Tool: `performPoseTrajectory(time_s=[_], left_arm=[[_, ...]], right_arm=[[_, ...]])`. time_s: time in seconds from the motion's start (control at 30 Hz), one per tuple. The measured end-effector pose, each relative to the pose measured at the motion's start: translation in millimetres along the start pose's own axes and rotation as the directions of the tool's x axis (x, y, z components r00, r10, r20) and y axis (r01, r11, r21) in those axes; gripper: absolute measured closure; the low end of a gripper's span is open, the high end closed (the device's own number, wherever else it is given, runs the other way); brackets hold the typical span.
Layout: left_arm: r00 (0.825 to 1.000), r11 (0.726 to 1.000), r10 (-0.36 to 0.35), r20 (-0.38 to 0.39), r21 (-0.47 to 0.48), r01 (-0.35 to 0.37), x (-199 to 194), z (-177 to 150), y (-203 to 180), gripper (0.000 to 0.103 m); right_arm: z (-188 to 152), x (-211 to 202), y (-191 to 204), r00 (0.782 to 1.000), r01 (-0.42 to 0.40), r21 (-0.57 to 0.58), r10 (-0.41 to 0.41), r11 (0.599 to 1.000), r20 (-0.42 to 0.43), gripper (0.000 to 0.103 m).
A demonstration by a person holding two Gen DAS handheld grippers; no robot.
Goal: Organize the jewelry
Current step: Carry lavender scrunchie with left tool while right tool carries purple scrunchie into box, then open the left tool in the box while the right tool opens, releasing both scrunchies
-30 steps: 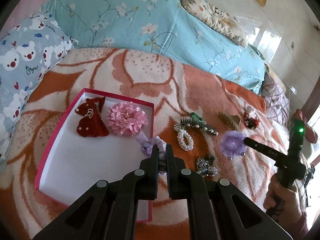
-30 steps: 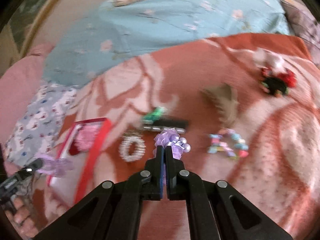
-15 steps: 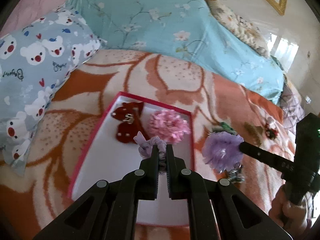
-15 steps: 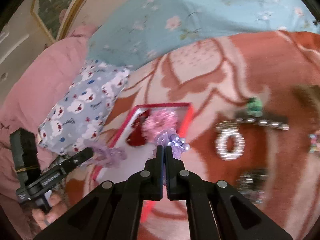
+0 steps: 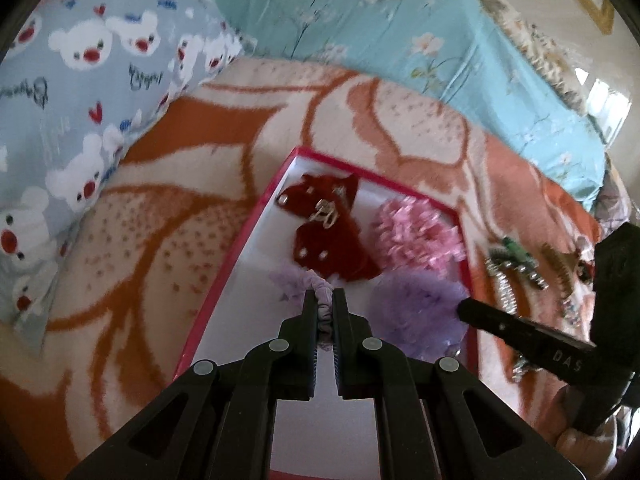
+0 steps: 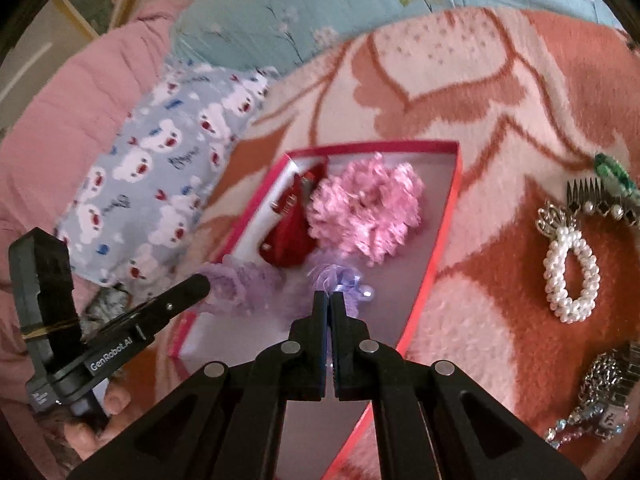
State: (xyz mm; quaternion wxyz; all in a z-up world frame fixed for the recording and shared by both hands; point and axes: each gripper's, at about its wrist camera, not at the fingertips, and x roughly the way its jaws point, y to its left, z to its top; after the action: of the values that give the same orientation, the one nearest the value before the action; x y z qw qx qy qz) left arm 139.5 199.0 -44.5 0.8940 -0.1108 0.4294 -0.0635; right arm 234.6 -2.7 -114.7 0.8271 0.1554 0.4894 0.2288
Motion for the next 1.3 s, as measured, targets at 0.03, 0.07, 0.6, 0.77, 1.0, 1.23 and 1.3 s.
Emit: performPoseTrajectory(time_s=[0.03,0.07,0.6,0.77,1.0,1.23,1.3], left_arm=[[1.0,1.0,0.01,-0.01,-0.002,-0.01,6,0,2,0.098],[1.0,1.0,0.018,-0.017,-0.002,-0.018,11,-1,3,0.098],[0.992,0.993,0.116,-0.047,0.03,-0.115,27,-3,2,0.066],[0.992,0.992,0.123,-0.03,0.027,-0.122,12,-5,0,0.056],[0.994,0.993,0.109,0.025,0.032,-0.11,-24,-10,-14,0.047],[0.997,0.996,0.066,0.037,0.052,-0.067,-44,-20,-35,0.046],[0.998,0.997,0.054,0.032,0.057,-0.056,-47,-22,-40,0.046]], right_arm=[[-1,4,-3,1.0,0.011,0.002,-0.011,1.0,-0.008,0.102],[-1,6,-5,1.0,0.017,0.003,-0.017,1.0,-0.012,0.102],[2,7,-10,0.999,0.038,0.007,-0.038,0.999,-0.015,0.073],[2,-11,-9,0.999,0.025,0.004,-0.025,1.0,0.023,0.062],[-3,-45,-17,0.997,0.029,0.011,-0.029,1.0,0.066,0.061],[-16,-85,-52,0.991,0.084,0.07,-0.09,0.994,0.096,0.059],[-20,-93,-60,0.989,0.098,0.082,-0.107,0.992,0.1,0.059]])
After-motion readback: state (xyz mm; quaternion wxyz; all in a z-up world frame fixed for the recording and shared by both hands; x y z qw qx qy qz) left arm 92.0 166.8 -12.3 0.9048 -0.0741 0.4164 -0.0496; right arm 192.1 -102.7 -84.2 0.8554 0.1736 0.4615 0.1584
